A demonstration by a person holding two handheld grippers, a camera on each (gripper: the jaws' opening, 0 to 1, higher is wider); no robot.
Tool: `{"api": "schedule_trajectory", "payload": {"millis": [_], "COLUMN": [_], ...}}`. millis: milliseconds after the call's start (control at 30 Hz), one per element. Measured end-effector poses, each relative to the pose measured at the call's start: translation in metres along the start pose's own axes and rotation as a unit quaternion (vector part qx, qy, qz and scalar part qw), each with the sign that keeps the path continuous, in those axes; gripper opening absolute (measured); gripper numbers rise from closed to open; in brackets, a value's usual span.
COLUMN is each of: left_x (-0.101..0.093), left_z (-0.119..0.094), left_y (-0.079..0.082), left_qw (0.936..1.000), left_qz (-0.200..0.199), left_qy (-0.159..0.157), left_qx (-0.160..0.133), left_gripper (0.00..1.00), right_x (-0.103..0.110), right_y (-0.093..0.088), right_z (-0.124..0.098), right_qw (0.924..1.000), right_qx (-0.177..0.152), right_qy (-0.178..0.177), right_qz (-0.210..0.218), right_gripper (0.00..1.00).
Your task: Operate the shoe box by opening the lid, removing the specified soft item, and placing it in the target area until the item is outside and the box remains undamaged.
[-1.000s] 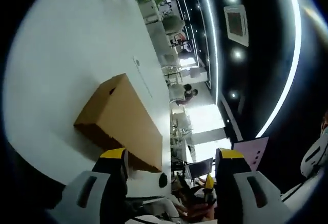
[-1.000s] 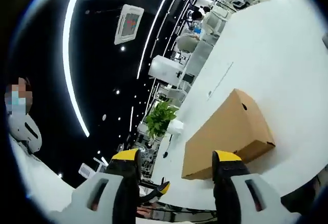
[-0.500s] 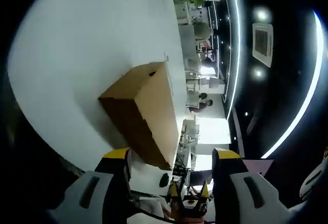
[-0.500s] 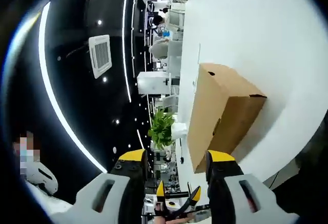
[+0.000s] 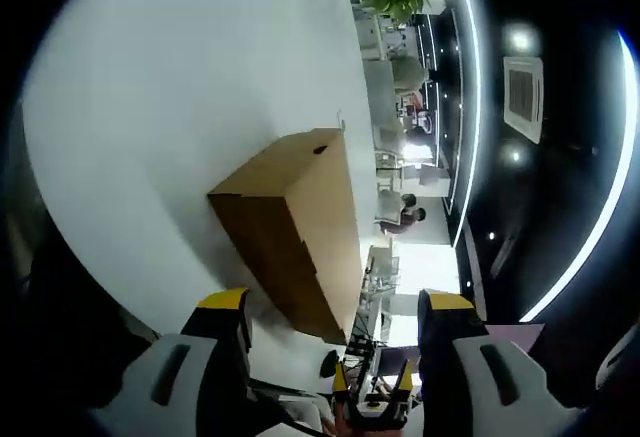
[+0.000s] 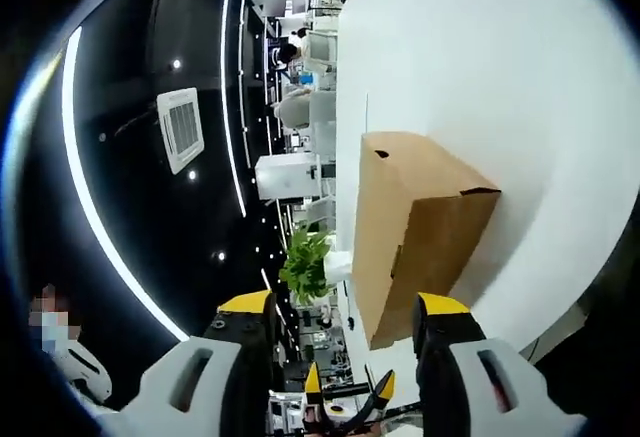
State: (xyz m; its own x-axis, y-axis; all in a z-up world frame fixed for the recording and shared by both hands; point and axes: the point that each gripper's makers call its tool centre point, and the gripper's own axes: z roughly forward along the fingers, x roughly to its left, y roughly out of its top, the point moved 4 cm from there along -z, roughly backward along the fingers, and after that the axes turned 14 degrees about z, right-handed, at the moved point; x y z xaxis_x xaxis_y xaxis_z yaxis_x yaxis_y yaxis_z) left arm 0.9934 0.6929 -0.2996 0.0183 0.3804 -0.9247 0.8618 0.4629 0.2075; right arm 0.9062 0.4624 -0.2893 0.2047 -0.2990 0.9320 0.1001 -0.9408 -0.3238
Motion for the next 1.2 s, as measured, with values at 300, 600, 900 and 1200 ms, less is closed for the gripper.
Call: {"api": "schedule_trajectory", "payload": {"millis": [300, 600, 900, 1200], "left_x": [0.009, 0.026, 0.045, 0.047], "left_z": [0.012, 0.017, 0.029, 0.028], "left_y": [0.008, 0.015, 0.001, 0.003], "left_qw": [0.9999, 0.9991, 0.9963, 0.9966], "left_qz": [0.002, -0.015, 0.014, 0.007], "left_qy": [0.011, 0.04, 0.065, 0.062], "left_qx": [0.004, 0.003, 0.055, 0.053], "left_gripper": [0.62, 0.6, 0.6, 0.57], "right_x": [-0.016, -0.03, -0.038, -0.04], "right_y": [0.014, 0.023, 0.019, 0.01], "right_z": [0.006, 0.009, 0.018, 0.026], "right_qw": [0.9989, 0.9982, 0.9973, 0.9948], "right_qx": [-0.018, -0.029, -0.013, 0.01], "right_qy": [-0.027, -0.046, -0.072, -0.085], "right_qz": [0.033, 0.026, -0.009, -0.057], "right_gripper": [0.32, 0.33, 0.33, 0.34]}}
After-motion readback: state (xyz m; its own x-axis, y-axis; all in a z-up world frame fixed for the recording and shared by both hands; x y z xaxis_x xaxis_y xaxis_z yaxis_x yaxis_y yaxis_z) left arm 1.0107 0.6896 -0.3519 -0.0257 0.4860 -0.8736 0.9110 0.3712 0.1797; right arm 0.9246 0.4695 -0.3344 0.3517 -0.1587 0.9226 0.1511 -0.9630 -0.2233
